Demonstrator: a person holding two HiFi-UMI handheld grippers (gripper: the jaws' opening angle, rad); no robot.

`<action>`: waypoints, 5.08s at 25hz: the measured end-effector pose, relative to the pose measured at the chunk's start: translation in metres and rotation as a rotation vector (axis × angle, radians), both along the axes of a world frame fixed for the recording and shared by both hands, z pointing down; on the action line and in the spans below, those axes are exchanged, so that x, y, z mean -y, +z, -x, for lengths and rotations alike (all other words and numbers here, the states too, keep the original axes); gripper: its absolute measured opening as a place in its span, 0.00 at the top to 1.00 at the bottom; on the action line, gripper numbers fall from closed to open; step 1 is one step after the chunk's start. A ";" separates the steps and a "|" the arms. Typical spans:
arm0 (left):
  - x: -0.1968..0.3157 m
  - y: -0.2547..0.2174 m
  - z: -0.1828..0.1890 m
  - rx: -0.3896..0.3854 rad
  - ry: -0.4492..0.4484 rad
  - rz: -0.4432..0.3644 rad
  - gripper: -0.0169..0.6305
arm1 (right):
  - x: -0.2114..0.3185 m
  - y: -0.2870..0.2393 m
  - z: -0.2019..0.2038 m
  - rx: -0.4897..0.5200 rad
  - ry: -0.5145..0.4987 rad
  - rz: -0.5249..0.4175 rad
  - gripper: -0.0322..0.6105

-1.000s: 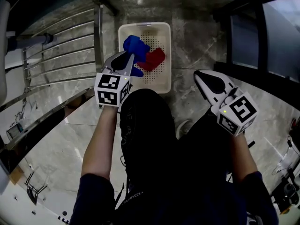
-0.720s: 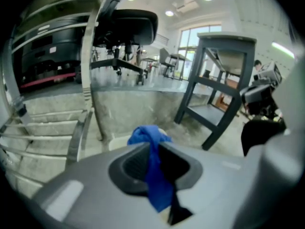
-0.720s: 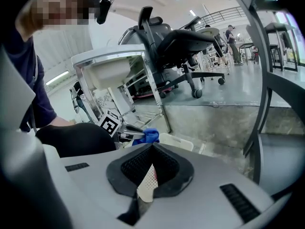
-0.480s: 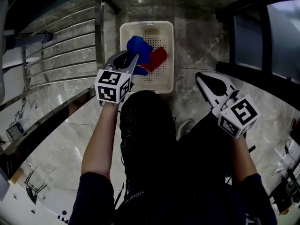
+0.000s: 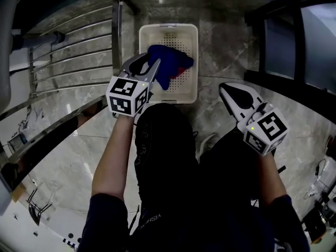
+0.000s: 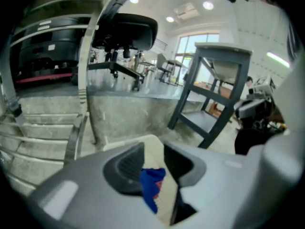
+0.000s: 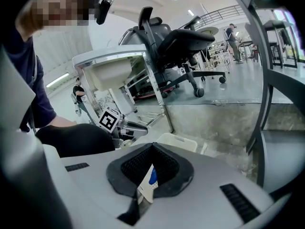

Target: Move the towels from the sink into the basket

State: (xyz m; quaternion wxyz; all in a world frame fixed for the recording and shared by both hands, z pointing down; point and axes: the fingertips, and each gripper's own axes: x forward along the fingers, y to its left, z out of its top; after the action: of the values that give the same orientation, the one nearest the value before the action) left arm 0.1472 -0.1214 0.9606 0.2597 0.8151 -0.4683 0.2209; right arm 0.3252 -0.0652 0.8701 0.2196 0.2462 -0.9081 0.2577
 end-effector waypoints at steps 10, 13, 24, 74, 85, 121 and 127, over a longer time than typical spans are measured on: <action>-0.013 -0.087 0.005 -0.010 -0.012 0.042 0.80 | -0.004 -0.079 0.008 0.021 0.020 0.044 0.94; -0.022 -0.130 0.000 -0.008 0.006 0.049 0.82 | -0.008 -0.114 0.005 0.023 0.034 0.064 0.94; -0.049 -0.276 -0.020 -0.027 0.030 0.046 0.90 | -0.025 -0.242 0.009 0.030 0.038 0.091 0.94; -0.246 -0.680 0.322 -0.030 -0.234 -0.279 0.97 | -0.122 -0.608 0.377 0.105 -0.261 -0.215 0.94; -0.237 -0.682 0.394 0.014 -0.361 -0.281 0.97 | -0.101 -0.612 0.464 0.156 -0.404 -0.216 0.94; -0.086 -0.641 0.532 0.051 -0.380 -0.202 0.94 | 0.006 -0.610 0.579 0.160 -0.354 -0.159 0.94; -0.060 -0.617 0.582 0.030 -0.315 -0.159 0.89 | 0.023 -0.598 0.617 0.120 -0.271 -0.137 0.94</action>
State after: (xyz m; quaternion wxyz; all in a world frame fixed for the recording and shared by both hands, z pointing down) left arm -0.4351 -0.0617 0.3433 0.2188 0.7463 -0.6100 0.1518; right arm -0.2918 -0.0883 0.2719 0.1806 0.1201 -0.9599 0.1776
